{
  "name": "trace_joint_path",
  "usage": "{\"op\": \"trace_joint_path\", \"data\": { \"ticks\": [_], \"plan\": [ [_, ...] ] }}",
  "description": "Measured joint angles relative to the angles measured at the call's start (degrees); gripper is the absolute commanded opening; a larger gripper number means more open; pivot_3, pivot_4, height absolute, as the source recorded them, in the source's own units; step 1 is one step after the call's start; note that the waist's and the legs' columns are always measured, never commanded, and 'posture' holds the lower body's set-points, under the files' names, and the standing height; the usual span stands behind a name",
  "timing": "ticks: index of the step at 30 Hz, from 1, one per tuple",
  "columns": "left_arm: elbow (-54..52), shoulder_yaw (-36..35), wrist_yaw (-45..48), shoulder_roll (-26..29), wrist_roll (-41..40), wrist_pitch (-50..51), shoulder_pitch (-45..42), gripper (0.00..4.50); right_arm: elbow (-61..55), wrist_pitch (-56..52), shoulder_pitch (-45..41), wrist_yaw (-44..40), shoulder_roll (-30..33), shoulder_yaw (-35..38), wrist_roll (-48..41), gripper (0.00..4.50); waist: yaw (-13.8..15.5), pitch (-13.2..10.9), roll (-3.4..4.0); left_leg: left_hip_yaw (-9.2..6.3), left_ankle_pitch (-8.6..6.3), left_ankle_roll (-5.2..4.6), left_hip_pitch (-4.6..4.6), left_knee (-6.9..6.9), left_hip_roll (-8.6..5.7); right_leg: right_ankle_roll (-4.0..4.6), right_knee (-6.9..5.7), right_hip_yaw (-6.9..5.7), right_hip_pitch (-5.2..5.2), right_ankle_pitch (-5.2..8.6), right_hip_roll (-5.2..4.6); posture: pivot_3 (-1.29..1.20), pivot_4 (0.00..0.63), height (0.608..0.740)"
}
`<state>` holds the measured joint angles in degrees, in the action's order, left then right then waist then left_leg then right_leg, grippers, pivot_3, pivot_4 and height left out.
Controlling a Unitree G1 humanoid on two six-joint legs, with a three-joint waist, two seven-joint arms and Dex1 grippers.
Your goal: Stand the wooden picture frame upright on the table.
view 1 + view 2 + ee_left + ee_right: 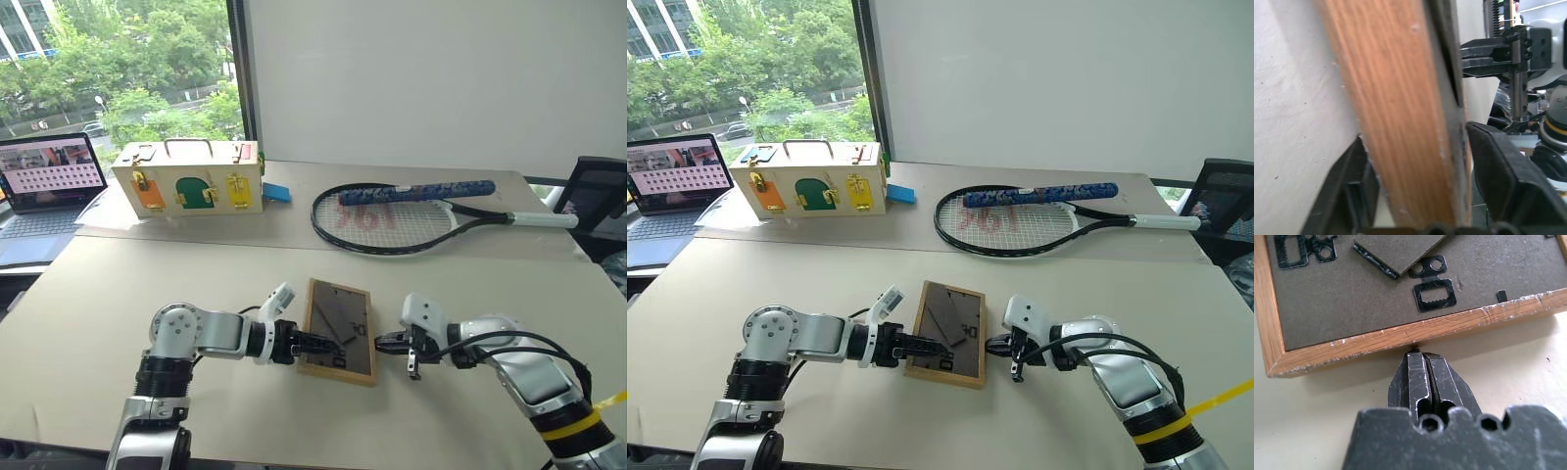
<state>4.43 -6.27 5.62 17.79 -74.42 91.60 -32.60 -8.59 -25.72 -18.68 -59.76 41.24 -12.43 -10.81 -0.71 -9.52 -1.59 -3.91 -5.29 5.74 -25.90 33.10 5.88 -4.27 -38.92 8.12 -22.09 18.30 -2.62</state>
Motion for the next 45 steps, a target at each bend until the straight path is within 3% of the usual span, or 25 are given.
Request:
{"op": "trace_joint_path", "data": {
  "ticks": [2, 5, 10, 14, 15, 16, 19, 27, 35, 45],
  "plan": [
    [-3.54, 1.13, 3.05, 0.43, 0.49, -0.48, 0.52, 1.19, -0.2, -1.54, 0.0, 0.38, -0.01, 0.36, -0.68, 0.0, -0.03, 0.0, 0.0, 0.0, 0.0, 0.01, 0.0, 0.0, 0.0, 0.0, 0.02, 0.0, 0.0, 0.0, 0.0, 0.0, 0.15, 0.71],
    [-5.93, 1.87, 5.51, 1.05, 1.11, -0.56, 1.67, 1.19, -0.39, -3.45, 1.0, 1.23, -0.01, 2.79, -2.24, 0.0, -0.05, 0.0, 0.0, 0.0, 0.0, 0.01, 0.0, -0.05, 0.0, 0.01, 0.02, 0.0, -0.02, 0.0, 0.0, 0.0, 0.15, 0.71],
    [-6.2, 1.88, 8.85, 3.08, 2.2, -0.37, 1.69, 1.19, 1.32, -10.56, 0.75, 1.82, 2.19, 12.75, -8.76, 0.0, -0.11, -0.01, -0.01, 0.0, 0.0, 0.0, -0.04, -0.05, 0.0, 0.01, 0.03, 0.01, -0.07, 0.0, 0.0, 0.0, 0.15, 0.71],
    [-4.58, 0.71, 10.09, 4.51, 3.45, -0.27, 0.22, 1.19, 0.04, -20.59, -1.03, -0.12, 3.76, 21.2, -19.84, 0.0, -0.63, -0.01, -0.01, -0.01, 0.0, 0.0, -0.04, -0.1, 0.01, 0.02, 0.02, 0.01, -0.08, 0.0, 0.01, 0.0, 0.15, 0.71],
    [-4.05, 0.47, 10.47, 4.77, 3.93, -0.27, -0.3, 1.19, -0.84, -24.18, -1.71, -0.13, 3.71, 23.03, -23.68, 0.59, -0.73, -0.01, -0.02, -0.02, 0.0, 0.0, -0.04, -0.1, 0.01, 0.02, 0.02, 0.0, -0.08, 0.0, 0.01, 0.0, 0.15, 0.71],
    [-3.54, 0.27, 11.0, 4.95, 4.57, -0.28, -0.69, 1.19, -1.95, -27.14, -2.64, -0.04, 3.58, 24.3, -26.89, 0.75, -0.88, -0.01, -0.02, -0.01, 0.0, 0.0, -0.04, -0.1, 0.0, 0.02, 0.02, 0.01, -0.08, 0.0, 0.01, 0.0, 0.15, 0.71],
    [-1.17, -2.0, 10.61, 3.35, 4.96, -0.52, -1.59, 1.19, -6.38, -34.23, -5.24, 1.67, 2.54, 25.93, -34.93, 1.8, -0.99, -0.02, -0.02, -0.02, 0.0, 0.0, -0.05, -0.1, 0.0, 0.02, 0.03, 0.0, -0.08, 0.0, 0.01, 0.0, 0.15, 0.71],
    [-2.24, -2.9, 9.48, -1.73, 5.62, 0.37, -1.89, 1.19, -10.46, -38.33, -7.58, 9.9, -1.97, 19.25, -37.18, 4.46, -0.87, -0.02, -0.03, -0.06, 0.0, 0.0, -0.27, -0.1, -0.02, 0.01, 0.11, -0.01, -0.19, 0.0, 0.01, 0.0, 0.15, 0.71],
    [-2.91, -2.77, 8.69, -2.71, 5.36, 0.69, -0.9, 1.19, -9.59, -36.37, -7.65, 9.88, -2.45, 14.71, -35.07, 4.46, -0.89, -0.02, -0.03, -0.06, 0.0, 0.0, -0.26, -0.09, -0.02, 0.01, 0.11, -0.02, -0.2, 0.0, 0.01, 0.0, 0.15, 0.71],
    [-1.88, -2.7, 10.29, 0.25, 4.81, 0.7, -2.34, 1.19, -13.3, -29.18, -4.77, 4.18, -1.3, 13.38, -35.45, 4.46, -0.81, -0.02, -0.03, -0.07, 0.0, 0.0, -0.26, -0.1, -0.02, 0.0, 0.14, -0.03, -0.19, 0.0, 0.0, 0.0, 0.15, 0.71]
  ]
}}
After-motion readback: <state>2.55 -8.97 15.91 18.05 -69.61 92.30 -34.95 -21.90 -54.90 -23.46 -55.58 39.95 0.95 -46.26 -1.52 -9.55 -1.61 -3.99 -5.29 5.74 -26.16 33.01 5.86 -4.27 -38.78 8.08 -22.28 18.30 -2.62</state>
